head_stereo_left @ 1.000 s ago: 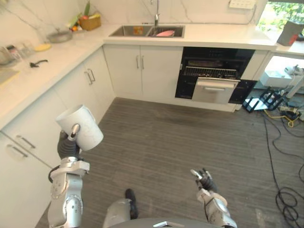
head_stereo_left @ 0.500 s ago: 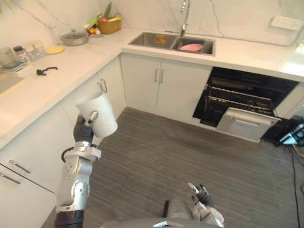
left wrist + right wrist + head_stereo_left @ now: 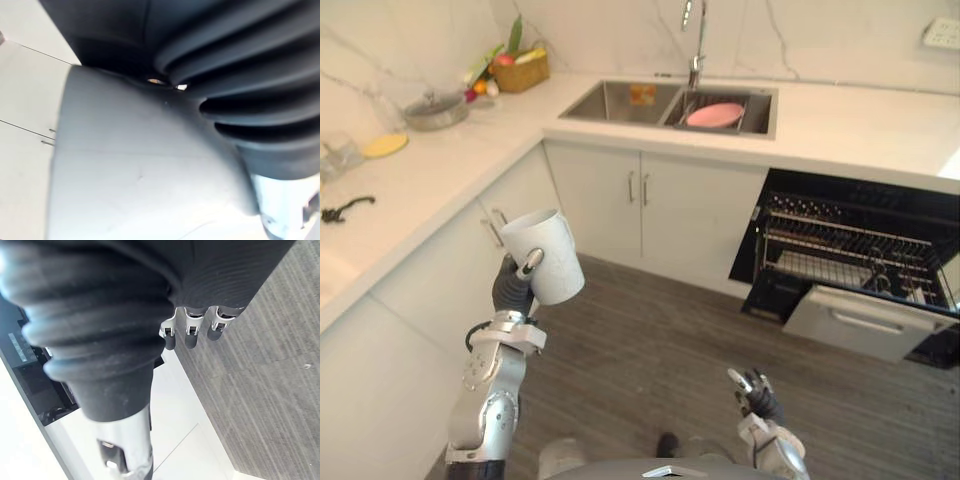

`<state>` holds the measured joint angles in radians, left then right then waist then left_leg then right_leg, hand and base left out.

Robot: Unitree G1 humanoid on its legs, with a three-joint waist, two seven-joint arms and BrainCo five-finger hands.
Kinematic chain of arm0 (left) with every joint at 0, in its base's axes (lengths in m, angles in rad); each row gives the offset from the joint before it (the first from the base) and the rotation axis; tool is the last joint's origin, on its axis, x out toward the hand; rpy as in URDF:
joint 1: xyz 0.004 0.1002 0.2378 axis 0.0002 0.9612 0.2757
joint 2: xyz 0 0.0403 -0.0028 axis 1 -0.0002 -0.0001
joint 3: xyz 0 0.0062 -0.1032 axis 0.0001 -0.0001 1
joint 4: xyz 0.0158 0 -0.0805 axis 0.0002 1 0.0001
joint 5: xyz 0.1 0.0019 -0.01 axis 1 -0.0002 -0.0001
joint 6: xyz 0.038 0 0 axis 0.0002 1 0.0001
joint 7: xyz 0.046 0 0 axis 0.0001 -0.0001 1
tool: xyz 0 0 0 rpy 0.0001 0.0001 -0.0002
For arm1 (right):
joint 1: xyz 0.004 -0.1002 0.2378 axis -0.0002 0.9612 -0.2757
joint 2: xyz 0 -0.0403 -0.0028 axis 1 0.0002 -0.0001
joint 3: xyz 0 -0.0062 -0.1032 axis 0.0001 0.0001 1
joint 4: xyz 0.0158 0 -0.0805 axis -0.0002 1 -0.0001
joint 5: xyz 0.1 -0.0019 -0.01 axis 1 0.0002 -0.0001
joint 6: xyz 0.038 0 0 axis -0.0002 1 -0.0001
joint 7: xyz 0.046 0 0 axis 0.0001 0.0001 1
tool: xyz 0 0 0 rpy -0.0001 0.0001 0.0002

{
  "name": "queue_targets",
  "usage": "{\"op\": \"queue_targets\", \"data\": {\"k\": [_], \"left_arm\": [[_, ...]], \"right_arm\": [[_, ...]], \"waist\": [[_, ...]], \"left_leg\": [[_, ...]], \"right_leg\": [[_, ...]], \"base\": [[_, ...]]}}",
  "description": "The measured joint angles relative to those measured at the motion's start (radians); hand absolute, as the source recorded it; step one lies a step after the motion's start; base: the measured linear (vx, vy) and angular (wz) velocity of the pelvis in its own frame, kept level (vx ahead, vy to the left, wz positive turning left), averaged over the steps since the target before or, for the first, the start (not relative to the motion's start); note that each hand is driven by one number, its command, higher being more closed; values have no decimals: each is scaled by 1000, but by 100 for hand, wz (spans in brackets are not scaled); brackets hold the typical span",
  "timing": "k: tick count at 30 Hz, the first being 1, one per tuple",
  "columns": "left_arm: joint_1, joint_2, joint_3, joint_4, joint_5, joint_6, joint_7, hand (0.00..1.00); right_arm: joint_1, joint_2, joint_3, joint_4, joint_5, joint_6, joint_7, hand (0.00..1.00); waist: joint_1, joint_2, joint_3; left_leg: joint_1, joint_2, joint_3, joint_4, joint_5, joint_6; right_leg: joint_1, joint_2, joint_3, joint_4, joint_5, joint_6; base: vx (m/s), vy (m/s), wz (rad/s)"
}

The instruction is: Walk over to the sink, pick up the cup, carry it to the dishwasher, place the cup inside the dishwasher, then close the dishwasher door

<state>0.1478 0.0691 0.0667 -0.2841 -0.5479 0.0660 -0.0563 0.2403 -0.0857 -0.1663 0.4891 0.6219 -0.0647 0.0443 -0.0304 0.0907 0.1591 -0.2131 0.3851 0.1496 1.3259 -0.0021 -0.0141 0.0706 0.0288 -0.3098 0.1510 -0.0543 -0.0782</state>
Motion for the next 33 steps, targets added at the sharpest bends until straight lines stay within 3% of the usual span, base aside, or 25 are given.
{"op": "queue_targets", "data": {"k": [1, 3, 5, 6, 8, 9, 10, 11, 13, 14, 15, 17, 18, 19, 20, 21, 22, 23, 25, 26, 27, 28, 29, 32, 33], "left_arm": [[8, 0, 19, 0, -2, 0, 0, 100], [25, 0, 73, -3, -12, -1, 9, 100], [48, 0, 110, -1, -12, 0, 8, 100], [54, -1, 112, -1, -12, 0, 8, 100], [67, -1, 115, -3, -18, 0, -4, 100], [68, -2, 118, -3, -18, 0, -11, 100], [71, -2, 119, -9, -18, 0, -21, 100], [72, 1, 120, -15, -18, 0, -25, 100], [68, 31, 136, -14, -18, 0, -39, 100], [66, 37, 137, -16, -18, 0, -39, 100], [54, 42, 133, -15, -18, 1, -39, 100], [27, 44, 113, -10, -18, 1, -39, 100], [9, 47, 108, -10, -18, 0, -38, 100], [5, 48, 107, -9, -18, -7, -36, 100], [5, 48, 106, -7, -18, -14, -36, 100], [5, 46, 105, -5, -18, -40, -35, 100], [4, 46, 106, -5, -18, -62, -35, 100], [0, 48, 98, -6, -17, -89, -34, 100], [-5, 49, 95, -8, -13, -120, -34, 100], [-13, 52, 87, -11, -4, -137, -28, 100], [-16, 51, 82, -10, -1, -140, -20, 100], [-16, 52, 62, -10, 3, -142, -12, 100], [-14, 41, 36, -8, 4, -144, -1, 100], [-59, 18, 18, -6, 21, -155, 9, 100], [-70, 13, 4, -5, 34, -156, 9, 100]], "right_arm": [[-7, -10, -1, 2, 2, 0, 1, 0], [-55, -30, 6, 39, 1, -1, 11, 0], [-79, -33, 20, 47, 0, 1, 10, 0], [-79, -35, 23, 48, 0, 0, 10, 0], [-73, -47, 25, 49, 0, -1, 9, 0], [-71, -49, 24, 49, 0, -2, 9, 0], [-61, -53, 18, 48, 0, -3, 7, 0], [-57, -54, 13, 52, 0, -4, 4, 0], [-46, 6, 9, 77, 1, -2, -14, 0], [-45, 18, 7, 79, 1, -1, -18, 0], [-46, 27, 4, 77, 1, -1, -33, 0], [-34, 26, -14, 74, 1, -3, -45, 0], [-32, 28, -25, 74, 0, -4, -49, 0], [-20, 31, -29, 76, -1, -3, -49, 0], [-10, 34, -29, 76, -1, -1, -49, 0], [5, 40, -25, 76, -1, 0, -46, 0], [6, 42, -19, 76, -1, 1, -42, 0], [3, 45, -15, 73, -1, 1, -38, 0], [5, 45, -1, 53, -1, 4, -24, 0], [14, 48, 4, 25, -3, 4, -12, 0], [14, 45, 4, 23, -7, 4, -7, 0], [24, 40, 5, 12, -21, 4, -2, 0], [26, 18, 1, -10, -35, 3, 4, 0], [8, 4, -7, -63, -40, 1, 22, 0], [10, 7, -13, -63, -40, 2, 21, 0]], "waist": [[12, 0, -1], [43, 5, -4], [42, 0, -7], [39, -3, -8], [29, -4, -13], [28, -1, -16], [28, 20, -28], [28, 30, -32], [23, -61, -45], [20, -76, -45], [7, -109, -47], [-10, -104, -38], [-15, -107, -24], [-28, -94, -14], [-36, -94, -16], [-46, -64, -17], [-47, -65, -18], [-47, -18, -18], [-45, -17, -15], [-46, -26, -10], [-55, -48, -10], [-60, -66, -17], [-50, -34, -14], [-61, -3, -1], [-63, -4, 0]], "left_leg": [[-26, -4, 19, -42, -31, 23], [-29, -37, 42, -302, -91, -12], [4, -102, 26, -654, -100, -24], [20, -131, 4, -744, -97, -29], [91, -222, -75, -1053, -53, -75], [108, -234, -81, -1113, -30, -80], [135, -239, -85, -1190, 61, -64], [141, -235, -85, -1190, 93, -93], [169, -312, -25, -1163, 24, -56], [171, -327, -9, -1159, 12, -48], [185, -351, 10, -1149, -14, -31], [211, -379, 33, -1131, -62, -11], [258, -397, 58, -1131, -97, -1], [304, -406, 75, -1134, -114, 21], [324, -404, 80, -1136, -123, 27], [336, -388, 104, -1138, -142, 33], [340, -367, 120, -1138, -154, 28], [348, -331, 140, -1140, -168, 14], [361, -294, 164, -1152, -179, -4], [387, -288, 186, -1175, -184, -31], [403, -288, 188, -1179, -190, -43], [424, -299, 192, -1187, -200, -65], [443, -271, 187, -1195, -200, -73], [443, -224, 162, -1184, -206, -83], [440, -216, 153, -1161, -210, -89]], "right_leg": [[25, 0, 26, -10, -11, 0], [46, 1, 106, -24, -28, 5], [50, -12, 177, 9, -64, 10], [49, -23, 192, 31, -78, 19], [47, -60, 253, 104, -143, 62], [47, -64, 270, 118, -158, 75], [41, -62, 296, 143, -190, 106], [37, -58, 306, 159, -213, 118], [36, -154, 318, 181, -251, 164], [37, -176, 318, 181, -255, 171], [34, -205, 316, 201, -251, 179], [-22, -244, 292, 367, -247, 187], [-78, -280, 290, 524, -217, 200], [-118, -311, 276, 643, -160, 186], [-125, -321, 262, 673, -145, 177], [-148, -320, 233, 676, -175, 166], [-173, -305, 198, 642, -208, 159], [-209, -260, 146, 544, -229, 157], [-244, -194, 113, 371, -201, 157], [-268, -160, 109, 157, -64, 142], [-264, -158, 109, 110, 21, 133], [-258, -155, 101, 80, 131, 101], [-263, -109, 101, 94, 118, 66], [-275, -58, 79, 101, 85, 35], [-274, -57, 73, 121, 61, 35]], "base": [[295, -80, -86], [381, -6, -125], [448, 100, -101], [413, 119, -69], [442, 197, -66], [528, 335, -71], [424, 330, -58], [360, 338, -60], [297, 264, -55], [278, 200, -50], [240, 185, -35], [194, 201, -35], [157, 218, -47], [131, 187, -48], [102, 120, -44], [78, 85, -45], [148, 89, -67], [142, 35, -64], [215, -43, -63], [294, -106, -47], [307, -127, -28], [382, -157, -49], [369, -162, -63], [289, -157, -50], [195, -120, 1]]}}
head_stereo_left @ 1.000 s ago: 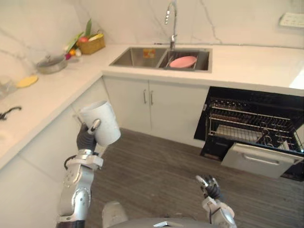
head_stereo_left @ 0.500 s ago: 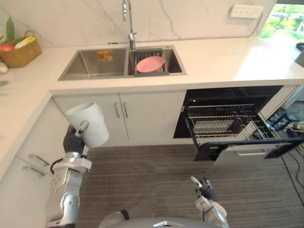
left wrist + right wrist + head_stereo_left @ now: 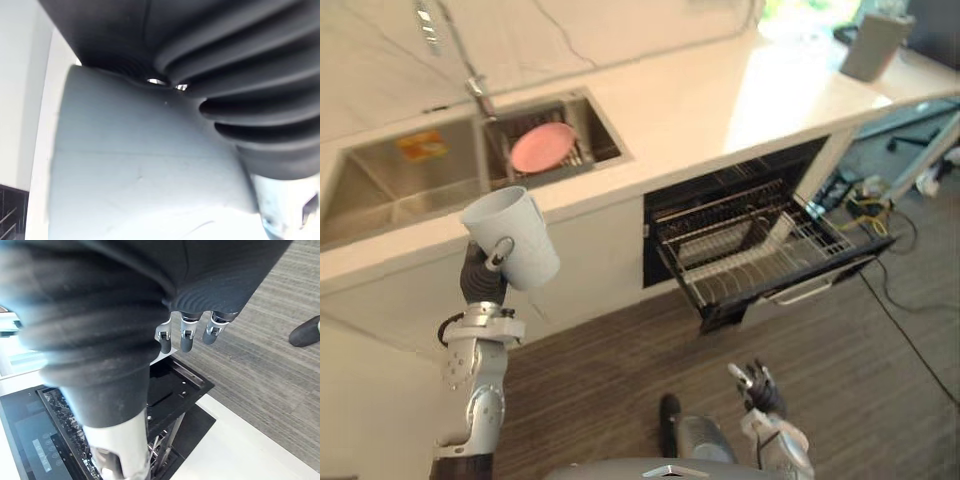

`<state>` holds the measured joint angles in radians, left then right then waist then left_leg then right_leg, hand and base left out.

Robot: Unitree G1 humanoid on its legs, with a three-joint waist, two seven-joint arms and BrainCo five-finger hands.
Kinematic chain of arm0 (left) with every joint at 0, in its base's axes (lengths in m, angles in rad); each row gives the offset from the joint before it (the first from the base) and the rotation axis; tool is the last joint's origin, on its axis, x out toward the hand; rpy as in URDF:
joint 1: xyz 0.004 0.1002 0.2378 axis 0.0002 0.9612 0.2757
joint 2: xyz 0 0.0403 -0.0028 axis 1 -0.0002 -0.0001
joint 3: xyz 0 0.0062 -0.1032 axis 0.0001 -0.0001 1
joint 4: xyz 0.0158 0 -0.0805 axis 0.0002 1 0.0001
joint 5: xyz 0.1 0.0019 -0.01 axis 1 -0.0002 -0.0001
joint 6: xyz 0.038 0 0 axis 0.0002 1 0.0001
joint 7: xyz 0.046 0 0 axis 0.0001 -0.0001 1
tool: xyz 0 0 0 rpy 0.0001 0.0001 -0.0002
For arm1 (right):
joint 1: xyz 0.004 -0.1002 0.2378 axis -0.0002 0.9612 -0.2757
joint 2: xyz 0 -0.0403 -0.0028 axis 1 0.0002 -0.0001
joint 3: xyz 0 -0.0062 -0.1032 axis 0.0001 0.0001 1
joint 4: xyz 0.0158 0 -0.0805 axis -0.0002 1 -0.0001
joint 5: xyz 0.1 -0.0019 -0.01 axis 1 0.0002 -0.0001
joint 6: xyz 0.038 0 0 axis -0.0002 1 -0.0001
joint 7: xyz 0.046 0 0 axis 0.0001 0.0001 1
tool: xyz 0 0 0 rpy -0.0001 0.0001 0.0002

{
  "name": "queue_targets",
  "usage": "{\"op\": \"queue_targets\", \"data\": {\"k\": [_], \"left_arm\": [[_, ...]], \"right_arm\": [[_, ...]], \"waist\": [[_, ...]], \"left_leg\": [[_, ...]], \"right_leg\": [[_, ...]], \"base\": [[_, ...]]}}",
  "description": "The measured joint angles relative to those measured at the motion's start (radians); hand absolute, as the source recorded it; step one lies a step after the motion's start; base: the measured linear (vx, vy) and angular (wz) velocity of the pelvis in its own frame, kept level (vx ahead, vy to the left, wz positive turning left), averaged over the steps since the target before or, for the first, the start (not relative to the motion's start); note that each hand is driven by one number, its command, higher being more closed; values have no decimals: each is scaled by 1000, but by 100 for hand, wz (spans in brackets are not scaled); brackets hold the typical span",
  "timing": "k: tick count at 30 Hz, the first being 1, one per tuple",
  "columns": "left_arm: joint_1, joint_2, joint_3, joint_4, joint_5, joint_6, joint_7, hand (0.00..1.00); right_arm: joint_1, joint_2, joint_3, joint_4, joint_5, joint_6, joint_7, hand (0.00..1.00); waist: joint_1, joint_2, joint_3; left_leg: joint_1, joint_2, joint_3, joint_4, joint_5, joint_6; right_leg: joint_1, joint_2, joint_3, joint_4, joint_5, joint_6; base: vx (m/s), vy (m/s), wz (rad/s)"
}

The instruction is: Walk over to the sink, pick up the cup, carry it to the dishwasher, place the cup inside the dishwasher, then close the dishwasher door

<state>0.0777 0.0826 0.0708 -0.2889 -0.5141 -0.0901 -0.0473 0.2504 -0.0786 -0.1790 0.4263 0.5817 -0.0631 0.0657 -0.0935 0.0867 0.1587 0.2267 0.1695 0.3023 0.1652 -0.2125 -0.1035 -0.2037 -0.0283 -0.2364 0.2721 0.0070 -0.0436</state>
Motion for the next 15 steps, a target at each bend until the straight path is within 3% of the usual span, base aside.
{"op": "queue_targets", "data": {"k": [1, 3, 4, 5, 6, 7, 8, 10, 11, 14, 15], "left_arm": [[-12, -7, -31, 9, 8, 0, 5, 100], [2, -9, -66, 31, 11, 0, 20, 100], [16, -13, -86, 35, 26, 0, 22, 100], [20, -15, -96, 35, 36, -1, 22, 100], [23, -20, -113, 37, 50, -6, 21, 100], [23, -32, -121, 51, 60, -12, 22, 100], [22, -37, -123, 62, 66, -13, 23, 100], [20, -43, -124, 103, 66, -19, 38, 100], [20, -44, -125, 110, 66, -22, 42, 100], [24, -49, -157, 99, 66, -37, 48, 100], [28, -52, -161, 93, 66, -37, 49, 100]], "right_arm": [[1, 3, -1, 0, -1, 1, -2, 0], [18, 9, 0, 2, 1, 1, -3, 0], [26, 6, -2, 1, 1, 1, -3, 0], [27, 4, -2, 1, 1, 2, -3, 0], [29, -5, -3, 0, -6, 4, -3, 0], [31, -11, -3, -1, -29, 11, -3, 0], [30, -11, -5, -1, -37, 16, -4, 0], [28, -12, -28, -5, -37, 17, -4, 0], [29, -12, -34, -6, -37, 17, -4, 0], [30, -14, -56, -6, -38, 13, -5, 0], [31, -15, -60, -6, -38, 13, -6, 0]], "waist": [[0, -6, 4], [-1, -4, 2], [0, 19, -12], [3, 26, -14], [5, 49, -20], [4, 54, -16], [4, 55, -16], [6, 46, -13], [6, 38, -11], [11, -6, -4], [13, -10, -5]], "left_leg": [[-8, 13, -13, 89, -16, -8], [-54, 48, -32, 294, -21, -4], [-116, 90, -45, 444, 0, -2], [-145, 109, -54, 509, 22, -2], [-198, 145, -60, 630, 95, 6], [-250, 174, -62, 737, 145, 11], [-268, 179, -58, 773, 119, 14], [-287, 160, -19, 719, 17, 19], [-287, 147, -15, 667, 2, 19], [-320, 70, -60, 375, 5, -15], [-326, 60, -77, 331, 16, -27]], "right_leg": [[2, -9, -11, 58, -81, 0], [38, -16, -37, 99, -142, -7], [58, -5, -54, 98, -162, -9], [64, 4, -56, 97, -170, -13], [88, 21, -50, 89, -183, -22], [122, 29, -42, 66, -189, -31], [139, 29, -32, 58, -188, -39], [206, 12, -12, 20, -187, -33], [220, 1, -8, 14, -189, -28], [283, -65, 15, -14, -208, 2], [292, -75, 22, -17, -211, 10]], "base": [[128, -96, 4], [175, -123, -9], [221, -110, -20], [262, -92, -23], [369, -82, -21], [376, -78, -20], [324, -58, -20], [280, -47, -24], [338, -50, -19], [256, 11, -11], [231, 86, -31]]}}
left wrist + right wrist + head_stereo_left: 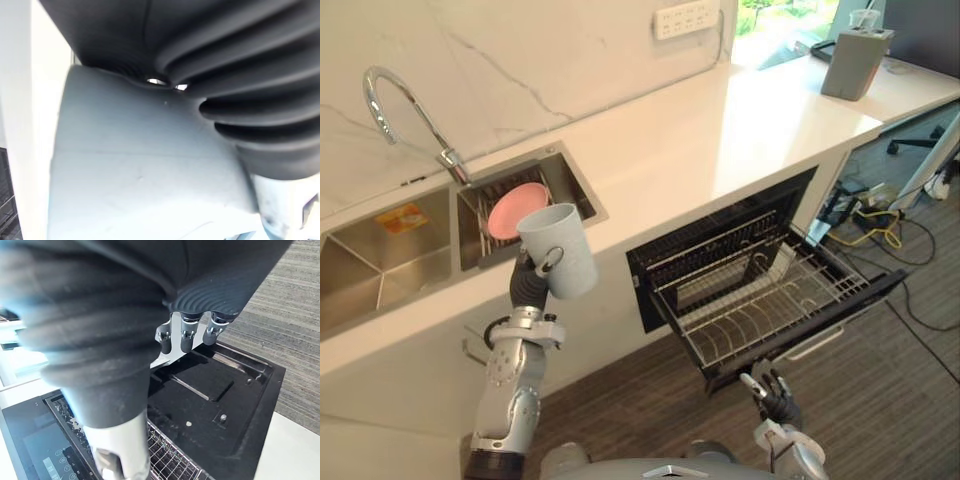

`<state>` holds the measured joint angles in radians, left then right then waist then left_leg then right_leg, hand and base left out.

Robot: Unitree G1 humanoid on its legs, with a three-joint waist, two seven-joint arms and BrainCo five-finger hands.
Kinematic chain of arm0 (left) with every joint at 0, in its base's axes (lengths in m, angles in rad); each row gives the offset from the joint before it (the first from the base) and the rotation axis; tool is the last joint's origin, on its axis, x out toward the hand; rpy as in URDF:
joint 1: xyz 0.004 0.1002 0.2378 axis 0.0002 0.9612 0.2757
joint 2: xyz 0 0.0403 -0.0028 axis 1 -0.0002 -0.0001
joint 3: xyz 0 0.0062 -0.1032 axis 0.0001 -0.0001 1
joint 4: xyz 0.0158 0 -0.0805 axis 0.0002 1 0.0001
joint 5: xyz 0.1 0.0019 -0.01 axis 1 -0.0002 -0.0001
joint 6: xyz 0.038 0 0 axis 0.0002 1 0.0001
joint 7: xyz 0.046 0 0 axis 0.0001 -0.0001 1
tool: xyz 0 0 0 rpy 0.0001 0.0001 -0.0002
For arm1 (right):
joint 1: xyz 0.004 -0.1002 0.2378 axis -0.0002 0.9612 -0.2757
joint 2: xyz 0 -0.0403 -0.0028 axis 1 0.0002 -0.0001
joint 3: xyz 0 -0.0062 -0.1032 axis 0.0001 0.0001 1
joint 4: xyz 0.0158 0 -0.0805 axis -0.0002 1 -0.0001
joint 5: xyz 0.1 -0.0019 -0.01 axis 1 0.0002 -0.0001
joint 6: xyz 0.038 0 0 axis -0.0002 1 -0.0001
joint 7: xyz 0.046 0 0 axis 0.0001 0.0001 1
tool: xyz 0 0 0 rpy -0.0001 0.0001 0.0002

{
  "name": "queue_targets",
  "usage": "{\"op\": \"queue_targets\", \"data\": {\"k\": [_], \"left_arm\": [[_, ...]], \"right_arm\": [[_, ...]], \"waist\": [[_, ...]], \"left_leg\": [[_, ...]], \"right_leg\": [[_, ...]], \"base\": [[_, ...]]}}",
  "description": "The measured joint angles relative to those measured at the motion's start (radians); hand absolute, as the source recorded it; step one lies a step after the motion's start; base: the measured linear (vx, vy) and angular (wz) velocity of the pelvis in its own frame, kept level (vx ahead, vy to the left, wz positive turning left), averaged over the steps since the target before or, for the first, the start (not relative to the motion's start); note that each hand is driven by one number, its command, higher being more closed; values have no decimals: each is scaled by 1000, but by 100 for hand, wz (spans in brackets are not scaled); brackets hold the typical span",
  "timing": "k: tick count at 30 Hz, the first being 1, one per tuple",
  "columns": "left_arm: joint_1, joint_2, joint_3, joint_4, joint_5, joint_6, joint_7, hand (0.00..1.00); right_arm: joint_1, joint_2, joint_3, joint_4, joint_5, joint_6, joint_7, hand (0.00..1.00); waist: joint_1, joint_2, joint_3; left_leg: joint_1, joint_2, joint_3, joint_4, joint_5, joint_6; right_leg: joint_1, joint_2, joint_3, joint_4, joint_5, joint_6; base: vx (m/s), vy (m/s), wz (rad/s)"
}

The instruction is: Walk over to the sink, pick up the cup, carry it to the dishwasher, place the cup inside the dishwasher, then close the dishwasher door

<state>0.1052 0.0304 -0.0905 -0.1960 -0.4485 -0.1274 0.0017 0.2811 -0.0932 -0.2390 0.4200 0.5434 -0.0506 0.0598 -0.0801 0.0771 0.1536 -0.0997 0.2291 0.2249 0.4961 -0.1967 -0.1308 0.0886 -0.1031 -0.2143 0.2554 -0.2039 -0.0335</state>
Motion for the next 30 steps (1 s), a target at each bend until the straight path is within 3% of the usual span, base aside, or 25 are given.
{"op": "queue_targets", "data": {"k": [3, 7, 8, 10, 12, 17, 20, 22, 25, 26, 30], "left_arm": [[32, -17, 1, -73, -2, 1, 13, 100], [42, -16, 15, -111, -10, 0, 10, 100], [44, -1, 32, -106, -20, -1, 10, 100], [29, 19, 74, -112, -21, -6, 12, 100], [16, 31, 94, -130, -22, -12, 15, 100], [-26, 27, 162, -182, -62, -39, 50, 100], [-48, 26, 200, -186, -63, -65, 73, 100], [-70, 21, 200, -182, -70, -70, 79, 100], [-83, 6, 208, -176, -69, -92, 96, 100], [-84, 5, 213, -175, -69, -102, 111, 100], [-89, -14, 217, -157, -58, -117, 151, 100]], "right_arm": [[3, -15, -3, 11, 0, -20, -14, 0], [-1, -53, -11, 25, 1, -56, -51, 0], [-12, -41, -20, 29, 1, -55, -63, 0], [-11, 25, -50, -8, 1, -57, -82, 0], [-13, 50, -78, -26, 0, -57, -89, 0], [-12, 80, -95, -160, -2, -51, -85, 0], [-28, 87, -80, -385, -30, -82, 10, 0], [-73, 87, -85, -504, -33, -115, 61, 0], [-136, 85, -97, -573, -29, -131, 117, 0], [-150, 85, -92, -599, -22, -127, 145, 0], [-174, 83, -73, -640, -20, -94, 185, 0]], "waist": [[16, 4, -3], [25, 39, -45], [28, 9, -55], [20, -58, -80], [22, -80, -82], [25, -75, -81], [25, -71, -79], [23, -83, -72], [28, -103, -56], [42, -108, -52], [47, -90, -39]], "left_leg": [[0, -24, -103, -177, 78, -20], [50, -74, -127, -318, 174, 24], [58, -105, -112, -317, 186, 10], [68, -172, -62, -328, 171, 51], [65, -189, -38, -326, 160, 75], [108, -194, 41, -363, 147, 97], [115, -186, 114, -388, 148, 101], [121, -187, 123, -412, 155, 100], [147, -189, 120, -464, 191, 92], [162, -195, 124, -508, 218, 87], [188, -196, 130, -582, 278, 77]], "right_leg": [[29, -20, 63, -2, -18, 45], [1, -34, 143, 33, -62, 136], [-15, -69, 156, 53, -72, 161], [-18, -156, 119, 28, -41, 209], [-16, -176, 98, -13, 6, 225], [-47, -183, 90, -34, 100, 223], [-83, -179, 87, -64, 147, 214], [-72, -175, 77, -103, 173, 210], [-50, -169, 36, -130, 184, 204], [-50, -165, 31, -145, 178, 199], [-53, -150, 16, -168, 177, 195]], "base": [[237, 169, -63], [212, 351, -71], [224, 408, -72], [204, 324, -42], [140, 253, -28], [27, 147, -53], [-93, 88, -71], [-106, 28, -17], [-94, -11, 2], [-92, -29, -6], [-84, -12, 0]]}}
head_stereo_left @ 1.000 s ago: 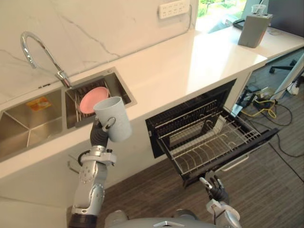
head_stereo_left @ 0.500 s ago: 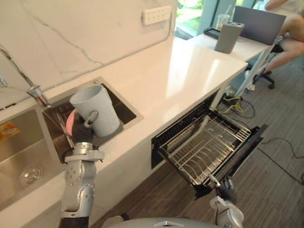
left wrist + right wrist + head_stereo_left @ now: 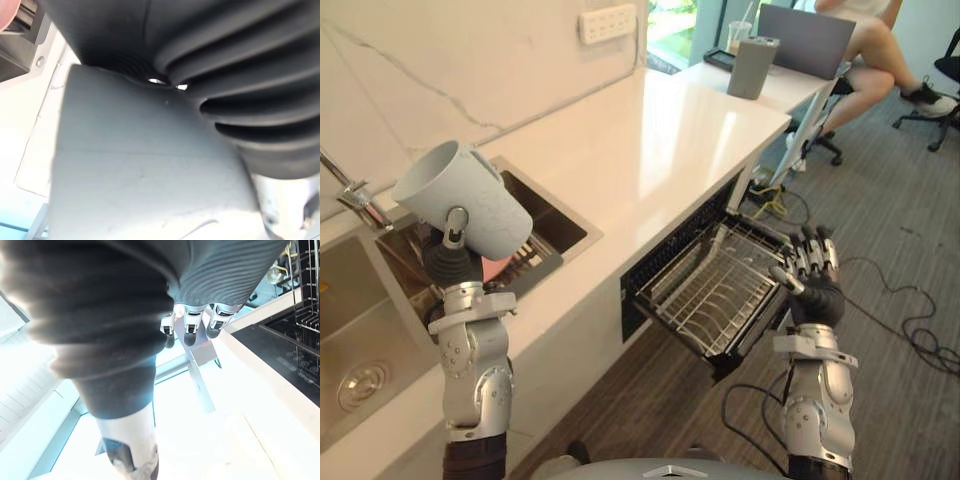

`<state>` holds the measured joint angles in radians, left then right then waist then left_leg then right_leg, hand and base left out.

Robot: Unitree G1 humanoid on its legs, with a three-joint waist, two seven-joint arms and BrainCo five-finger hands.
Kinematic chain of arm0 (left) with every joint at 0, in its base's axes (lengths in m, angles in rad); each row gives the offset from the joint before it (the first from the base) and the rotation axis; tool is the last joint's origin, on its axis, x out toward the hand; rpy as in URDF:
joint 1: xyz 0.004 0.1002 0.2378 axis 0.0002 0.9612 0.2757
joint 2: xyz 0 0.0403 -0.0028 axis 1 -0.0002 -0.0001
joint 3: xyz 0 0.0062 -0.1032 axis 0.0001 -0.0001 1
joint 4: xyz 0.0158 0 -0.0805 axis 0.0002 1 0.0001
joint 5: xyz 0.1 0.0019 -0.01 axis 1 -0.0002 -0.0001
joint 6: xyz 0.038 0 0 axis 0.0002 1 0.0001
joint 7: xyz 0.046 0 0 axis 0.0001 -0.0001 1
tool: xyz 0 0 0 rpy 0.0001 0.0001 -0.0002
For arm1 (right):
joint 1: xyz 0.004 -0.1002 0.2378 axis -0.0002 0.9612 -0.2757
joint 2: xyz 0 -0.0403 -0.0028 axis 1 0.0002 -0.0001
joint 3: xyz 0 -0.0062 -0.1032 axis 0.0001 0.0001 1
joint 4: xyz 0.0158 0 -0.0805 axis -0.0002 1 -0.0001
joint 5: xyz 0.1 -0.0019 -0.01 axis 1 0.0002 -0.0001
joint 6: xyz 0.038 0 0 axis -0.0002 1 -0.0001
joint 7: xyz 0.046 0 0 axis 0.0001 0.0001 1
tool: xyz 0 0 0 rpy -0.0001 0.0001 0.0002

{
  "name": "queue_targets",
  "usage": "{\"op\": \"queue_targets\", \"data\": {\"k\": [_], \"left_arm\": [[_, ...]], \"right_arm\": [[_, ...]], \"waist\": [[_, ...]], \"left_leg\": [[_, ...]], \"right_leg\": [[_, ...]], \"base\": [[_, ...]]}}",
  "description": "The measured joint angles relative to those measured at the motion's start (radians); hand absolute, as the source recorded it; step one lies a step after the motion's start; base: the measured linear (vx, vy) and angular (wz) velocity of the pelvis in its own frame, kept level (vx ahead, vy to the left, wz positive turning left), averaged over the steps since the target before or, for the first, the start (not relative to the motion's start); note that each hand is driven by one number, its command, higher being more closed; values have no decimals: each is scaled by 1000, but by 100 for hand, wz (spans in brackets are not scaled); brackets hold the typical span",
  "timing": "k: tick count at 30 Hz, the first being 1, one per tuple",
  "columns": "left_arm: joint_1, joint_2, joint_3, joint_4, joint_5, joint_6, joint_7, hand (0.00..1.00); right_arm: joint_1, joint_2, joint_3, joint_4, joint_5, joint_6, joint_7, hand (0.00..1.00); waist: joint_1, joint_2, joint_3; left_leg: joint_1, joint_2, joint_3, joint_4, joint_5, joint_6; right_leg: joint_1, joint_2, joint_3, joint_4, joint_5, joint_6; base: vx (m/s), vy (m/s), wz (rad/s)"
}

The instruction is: Walk over to the sink, pick up the cup, carry it to the dishwasher, place the cup inside the dishwasher, then close the dishwasher door

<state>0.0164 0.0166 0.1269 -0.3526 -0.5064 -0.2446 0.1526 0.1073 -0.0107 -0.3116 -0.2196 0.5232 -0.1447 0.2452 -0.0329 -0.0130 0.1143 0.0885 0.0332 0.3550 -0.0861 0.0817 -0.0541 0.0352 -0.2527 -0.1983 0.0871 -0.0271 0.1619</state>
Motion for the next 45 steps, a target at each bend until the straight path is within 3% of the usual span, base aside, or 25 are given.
{"op": "queue_targets", "data": {"k": [6, 9, 15, 20, 23, 32, 40, 45], "left_arm": [[-42, -8, -46, 112, 89, -1, 62, 100], [-69, -8, -111, 145, 221, 1, 111, 100], [-138, -8, -232, 218, 509, 16, 259, 100], [-187, -8, -298, 251, 799, 78, 445, 100], [-192, -8, -325, 253, 899, 117, 515, 100], [-223, -10, -425, 257, 1061, 196, 606, 100], [-228, -10, -549, 298, 1061, 275, 611, 100], [-230, -9, -572, 304, 1062, 302, 616, 100]], "right_arm": [[-42, -26, 67, -74, 114, 44, 52, 0], [-72, -55, 137, -122, 204, 95, 85, 0], [-162, -69, 315, -118, 305, 196, 68, 0], [-208, -78, 396, -116, 339, 245, -36, 0], [-226, -79, 436, -115, 352, 264, -94, 0], [-310, -75, 558, -71, 335, 281, -243, 0], [-390, -35, 626, 7, 348, 322, -371, 0], [-398, -36, 650, 7, 348, 322, -423, 0]], "waist": [[-6, -6, -1], [-8, -6, -1], [-7, -7, -1], [-1, -8, -3], [-1, -8, -3], [15, -9, -16], [30, -7, -60], [38, -3, -69]], "left_leg": [[3, 16, 7, 6, 12, 5], [4, 17, 16, 4, 12, 5], [17, 20, 27, 0, 12, 4], [17, 21, 27, 0, 19, 6], [17, 23, 27, 0, 23, 6], [7, 35, 18, -1, 38, 2], [-20, 46, -21, -1, 61, 0], [-25, 50, -38, -1, 62, -8]], "right_leg": [[25, 25, 2, -63, 53, 0], [28, 27, 2, -77, 65, -2], [33, 31, 10, -78, 65, -4], [33, 32, 10, -78, 70, -5], [33, 34, 10, -78, 72, -5], [28, 41, -8, -82, 75, -19], [26, 45, -66, -81, 80, -27], [34, 46, -93, -82, 80, -27]], "base": [[21, -11, -10], [6, 12, -8], [-12, 7, -5], [0, 0, 0], [0, 0, 0], [-11, 2, 2], [-21, -2, 12], [-21, -1, 12]]}}
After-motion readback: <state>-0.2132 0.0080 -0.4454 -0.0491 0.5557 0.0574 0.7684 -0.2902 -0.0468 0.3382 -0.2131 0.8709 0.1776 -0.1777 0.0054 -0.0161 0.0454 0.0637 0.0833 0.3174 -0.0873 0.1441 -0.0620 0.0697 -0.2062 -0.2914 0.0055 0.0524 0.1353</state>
